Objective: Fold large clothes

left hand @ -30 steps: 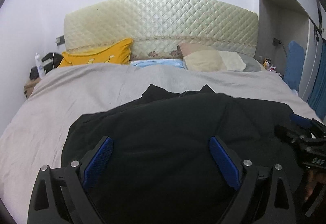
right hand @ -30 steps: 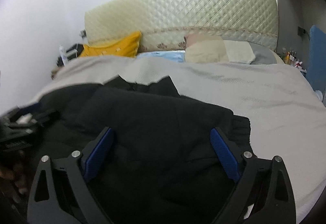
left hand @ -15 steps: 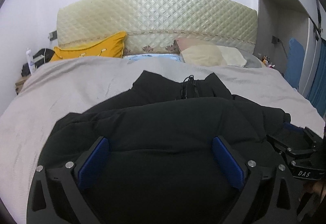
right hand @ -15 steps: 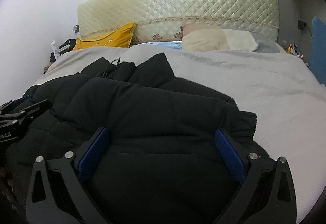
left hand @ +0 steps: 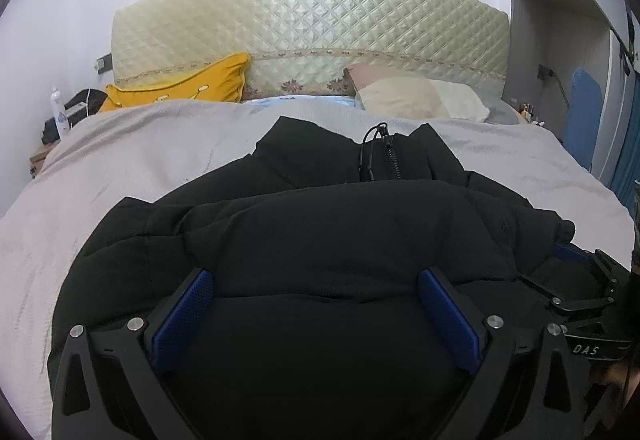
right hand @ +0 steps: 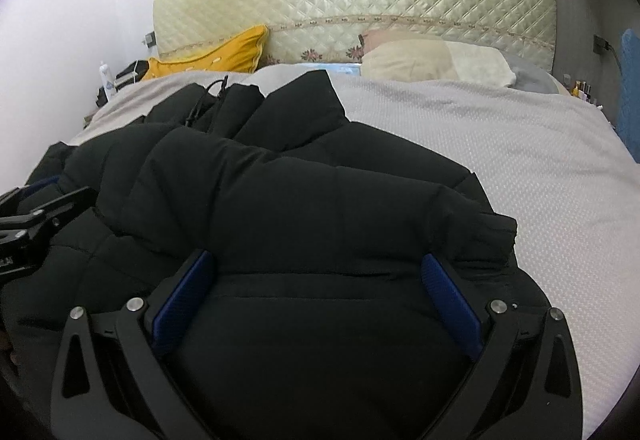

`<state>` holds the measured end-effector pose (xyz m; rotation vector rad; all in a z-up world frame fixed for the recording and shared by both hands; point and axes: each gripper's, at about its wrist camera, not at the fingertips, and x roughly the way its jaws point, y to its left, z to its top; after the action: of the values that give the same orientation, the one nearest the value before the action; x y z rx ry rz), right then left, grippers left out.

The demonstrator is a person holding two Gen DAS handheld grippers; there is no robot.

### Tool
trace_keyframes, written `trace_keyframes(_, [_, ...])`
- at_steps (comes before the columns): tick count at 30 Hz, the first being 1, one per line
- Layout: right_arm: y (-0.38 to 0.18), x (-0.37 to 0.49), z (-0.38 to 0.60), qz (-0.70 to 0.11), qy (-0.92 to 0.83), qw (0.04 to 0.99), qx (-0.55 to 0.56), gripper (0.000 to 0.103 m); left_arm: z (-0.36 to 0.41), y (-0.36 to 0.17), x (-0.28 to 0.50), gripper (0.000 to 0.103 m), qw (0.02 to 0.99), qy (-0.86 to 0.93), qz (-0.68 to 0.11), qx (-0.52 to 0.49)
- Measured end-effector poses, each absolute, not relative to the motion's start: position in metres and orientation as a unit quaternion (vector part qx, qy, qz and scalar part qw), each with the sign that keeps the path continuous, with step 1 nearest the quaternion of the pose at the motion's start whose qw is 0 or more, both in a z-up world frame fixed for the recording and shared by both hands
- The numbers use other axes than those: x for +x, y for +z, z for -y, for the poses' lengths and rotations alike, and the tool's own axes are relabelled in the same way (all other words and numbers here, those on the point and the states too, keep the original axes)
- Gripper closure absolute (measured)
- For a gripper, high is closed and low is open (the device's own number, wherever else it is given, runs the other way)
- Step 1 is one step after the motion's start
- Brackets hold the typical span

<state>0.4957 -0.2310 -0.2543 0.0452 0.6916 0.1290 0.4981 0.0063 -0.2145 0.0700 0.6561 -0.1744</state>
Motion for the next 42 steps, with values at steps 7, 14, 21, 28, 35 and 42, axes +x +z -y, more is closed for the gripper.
trace_keyframes(7, [-0.218, 0.466, 0.24, -0.344, 0.066, 0.935, 0.051, 0.001, -0.011, -0.171, 0.467, 0.001, 0.941, -0.066, -0.328, 0.047])
trace_keyframes(14, [-0.146, 0.378, 0.249, -0.302, 0.057, 0.949, 0.063, 0.0, -0.024, -0.102, 0.386, 0.001, 0.949, -0.071, -0.305, 0.033])
trace_keyframes(21, [-0.102, 0.271, 0.254, -0.289, 0.036, 0.956, 0.029, 0.0, -0.032, -0.061, 0.279, 0.001, 0.956, -0.085, -0.281, 0.025])
trace_keyframes(28, [-0.087, 0.174, 0.264, -0.307, 0.042, 0.95, 0.048, 0.0, -0.044, -0.045, 0.196, 0.001, 0.957, -0.098, -0.271, 0.019])
trace_keyframes(35, [-0.103, 0.13, 0.276, -0.351, 0.061, 0.932, 0.06, 0.0, -0.073, -0.05, 0.143, 0.001, 0.948, -0.103, -0.303, -0.001])
trace_keyframes(42, [-0.149, 0.15, 0.313, -0.462, 0.073, 0.872, 0.143, 0.0, -0.111, -0.075, 0.141, 0.001, 0.918, -0.094, -0.383, -0.037])
